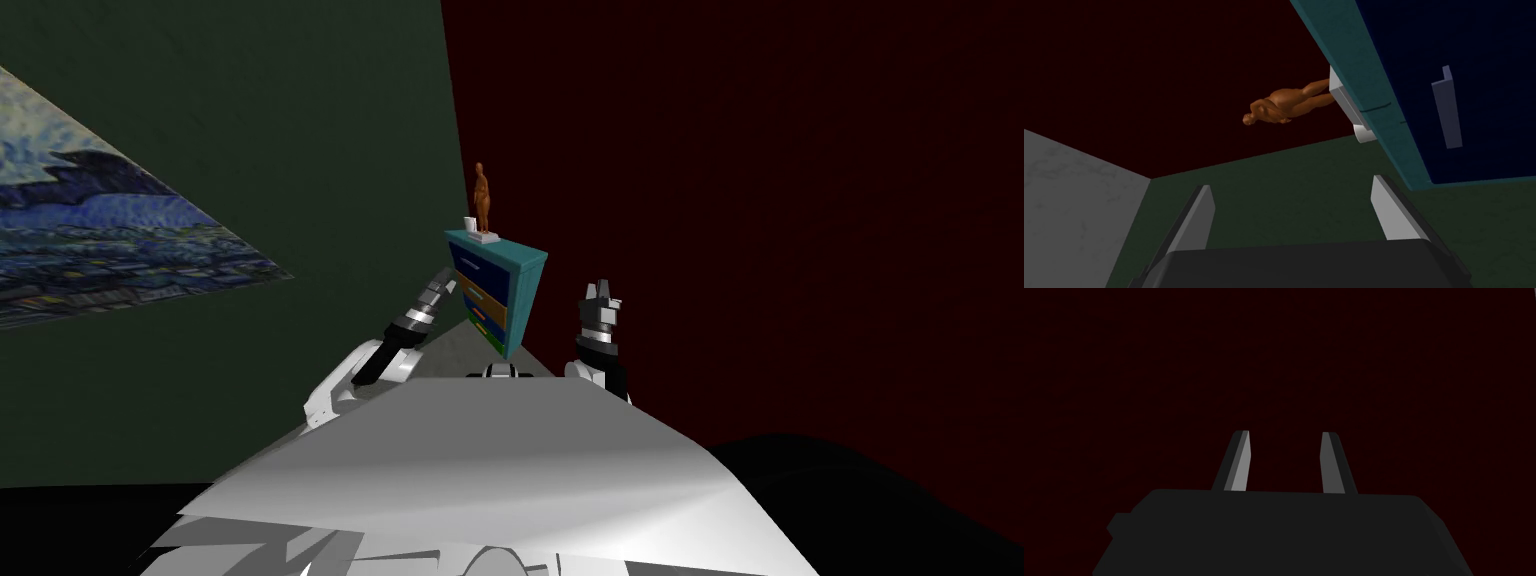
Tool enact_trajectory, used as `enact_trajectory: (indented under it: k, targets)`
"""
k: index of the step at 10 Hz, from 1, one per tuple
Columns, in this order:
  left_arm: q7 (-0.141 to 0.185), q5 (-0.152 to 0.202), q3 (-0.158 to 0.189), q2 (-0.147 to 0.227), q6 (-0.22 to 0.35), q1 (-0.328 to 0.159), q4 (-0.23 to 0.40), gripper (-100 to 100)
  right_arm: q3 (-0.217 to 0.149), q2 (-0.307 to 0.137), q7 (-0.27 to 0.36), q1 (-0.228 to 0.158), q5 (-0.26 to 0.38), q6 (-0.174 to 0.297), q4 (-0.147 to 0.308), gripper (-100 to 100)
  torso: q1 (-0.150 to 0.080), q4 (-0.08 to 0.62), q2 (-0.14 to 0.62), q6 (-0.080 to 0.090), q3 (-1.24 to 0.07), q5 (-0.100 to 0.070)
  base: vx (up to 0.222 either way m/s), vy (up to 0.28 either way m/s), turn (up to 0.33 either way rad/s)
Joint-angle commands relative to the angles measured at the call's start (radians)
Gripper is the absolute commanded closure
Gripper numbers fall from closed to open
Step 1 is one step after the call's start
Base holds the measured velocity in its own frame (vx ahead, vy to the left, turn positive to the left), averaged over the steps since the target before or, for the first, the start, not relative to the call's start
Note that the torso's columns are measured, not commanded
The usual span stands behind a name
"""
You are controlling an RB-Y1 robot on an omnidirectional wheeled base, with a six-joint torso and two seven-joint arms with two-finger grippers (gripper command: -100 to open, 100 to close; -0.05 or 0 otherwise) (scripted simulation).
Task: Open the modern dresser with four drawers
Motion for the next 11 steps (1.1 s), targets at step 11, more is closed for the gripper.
enact_trajectory:
  k: [11]
  targets:
    - [0.177,-0.026,-0.098,0.325,0.313,-0.110,0.010,-100,0.000,0.000,0.000,0.000,0.000,0.000,0.000,0,-0.003,0.000,0.002,0.000,0.001,-0.001,0.064,0.075,-0.157]
